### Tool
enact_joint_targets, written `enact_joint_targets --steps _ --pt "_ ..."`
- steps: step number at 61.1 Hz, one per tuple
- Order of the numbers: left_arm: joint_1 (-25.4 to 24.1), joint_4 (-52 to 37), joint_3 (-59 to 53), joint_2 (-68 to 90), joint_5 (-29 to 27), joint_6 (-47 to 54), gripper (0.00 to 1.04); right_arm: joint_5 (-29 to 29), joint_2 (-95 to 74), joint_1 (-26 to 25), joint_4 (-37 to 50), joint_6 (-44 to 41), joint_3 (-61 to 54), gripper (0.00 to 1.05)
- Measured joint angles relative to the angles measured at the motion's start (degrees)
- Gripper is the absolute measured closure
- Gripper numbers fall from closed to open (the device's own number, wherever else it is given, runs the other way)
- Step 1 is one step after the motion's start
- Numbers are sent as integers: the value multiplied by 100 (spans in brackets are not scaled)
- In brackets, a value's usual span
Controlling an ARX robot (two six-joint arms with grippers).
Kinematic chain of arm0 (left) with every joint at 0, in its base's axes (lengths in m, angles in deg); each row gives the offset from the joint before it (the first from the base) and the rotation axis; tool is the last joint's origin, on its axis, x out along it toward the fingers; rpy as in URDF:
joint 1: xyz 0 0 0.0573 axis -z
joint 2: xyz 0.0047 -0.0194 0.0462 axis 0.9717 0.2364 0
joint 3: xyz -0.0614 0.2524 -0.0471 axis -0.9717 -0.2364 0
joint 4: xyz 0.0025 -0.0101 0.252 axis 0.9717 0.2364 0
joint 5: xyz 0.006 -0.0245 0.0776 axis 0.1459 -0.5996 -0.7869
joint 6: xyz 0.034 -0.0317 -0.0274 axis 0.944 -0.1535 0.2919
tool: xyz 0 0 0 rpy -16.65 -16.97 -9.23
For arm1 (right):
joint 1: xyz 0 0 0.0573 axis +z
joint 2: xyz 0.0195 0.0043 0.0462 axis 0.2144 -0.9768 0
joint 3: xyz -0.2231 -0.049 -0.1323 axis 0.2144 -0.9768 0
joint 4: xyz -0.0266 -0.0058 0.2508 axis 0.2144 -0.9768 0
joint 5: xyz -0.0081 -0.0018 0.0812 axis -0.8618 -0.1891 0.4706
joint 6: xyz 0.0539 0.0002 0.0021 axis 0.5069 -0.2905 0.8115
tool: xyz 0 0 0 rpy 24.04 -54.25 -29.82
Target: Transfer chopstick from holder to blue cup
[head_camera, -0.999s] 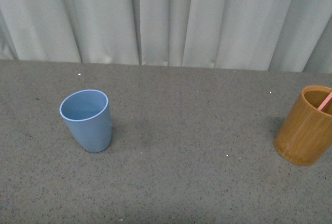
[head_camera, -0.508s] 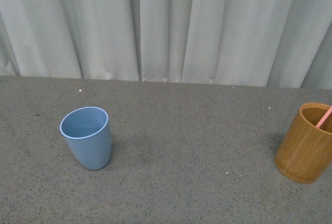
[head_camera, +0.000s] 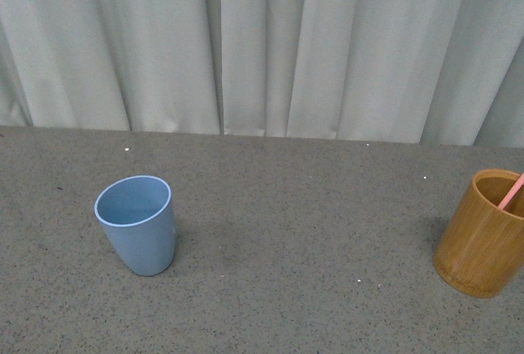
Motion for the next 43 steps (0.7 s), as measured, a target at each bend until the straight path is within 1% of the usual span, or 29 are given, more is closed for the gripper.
enact_joint_targets --steps 37,39,41,43 --pt "0 2 2 7 2 -9 7 0 0 0 0 0 0 10" --pt "-39 184 42 61 166 -289 7 0 0 0 0 0 0 10" --pt "-81 476 90 162 328 -863 7 0 0 0 0 0 0 10" --pt "-136 503 72 269 431 -1349 7 0 0 0 0 0 0 10"
